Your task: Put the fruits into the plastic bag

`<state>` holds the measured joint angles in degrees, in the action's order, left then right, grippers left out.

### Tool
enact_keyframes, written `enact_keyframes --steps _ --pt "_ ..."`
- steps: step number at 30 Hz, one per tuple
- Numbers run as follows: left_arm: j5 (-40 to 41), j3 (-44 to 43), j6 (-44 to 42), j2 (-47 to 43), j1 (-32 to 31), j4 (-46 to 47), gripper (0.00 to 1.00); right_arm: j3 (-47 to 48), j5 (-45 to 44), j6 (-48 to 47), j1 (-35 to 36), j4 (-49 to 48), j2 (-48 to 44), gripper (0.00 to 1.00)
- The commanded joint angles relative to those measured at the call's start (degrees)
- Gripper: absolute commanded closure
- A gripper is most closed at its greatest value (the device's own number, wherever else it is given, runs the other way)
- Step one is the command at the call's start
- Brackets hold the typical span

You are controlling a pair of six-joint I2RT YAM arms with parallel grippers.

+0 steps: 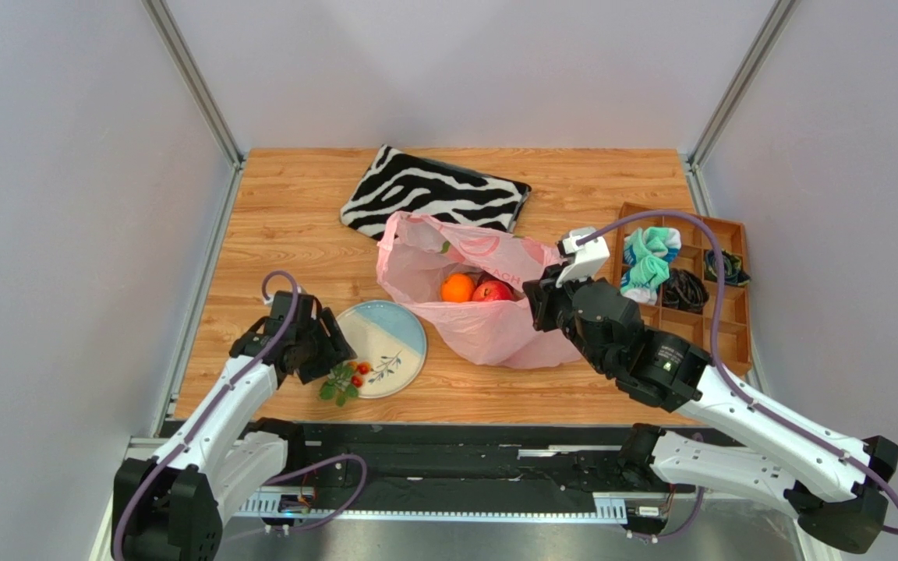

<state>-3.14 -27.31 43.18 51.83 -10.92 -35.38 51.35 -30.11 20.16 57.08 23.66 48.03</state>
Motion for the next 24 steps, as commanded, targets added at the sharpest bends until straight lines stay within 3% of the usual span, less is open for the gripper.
enact_keyframes --steps 1,5,8,9,22,24 --pt "-1.96 0.15 0.68 0.90 -0.42 0.13 0.36 -0.64 -1.18 0.58 0.05 -2.21 -1.18 1.00" --pt "-2.49 0.33 0.59 1.34 -0.42 0.31 0.43 -0.55 -1.36 0.58 0.05 -2.22 -1.01 1.00" --pt "-3.01 0.42 0.68 1.34 -0.42 0.39 0.53 -0.46 -1.44 0.40 0.05 -2.21 -0.75 1.00" --pt "-2.93 0.42 0.77 1.34 -0.42 0.39 0.62 -0.46 -1.44 0.49 0.05 -2.21 -0.75 1.00" --pt "-6.53 1.82 2.08 0.46 -0.42 2.68 0.90 -0.55 -1.44 0.67 0.05 -2.39 -0.31 1.00" --pt "-6.62 1.30 2.35 -0.06 -0.42 2.86 1.00 -0.46 -1.27 0.75 0.14 -2.21 -0.39 1.00"
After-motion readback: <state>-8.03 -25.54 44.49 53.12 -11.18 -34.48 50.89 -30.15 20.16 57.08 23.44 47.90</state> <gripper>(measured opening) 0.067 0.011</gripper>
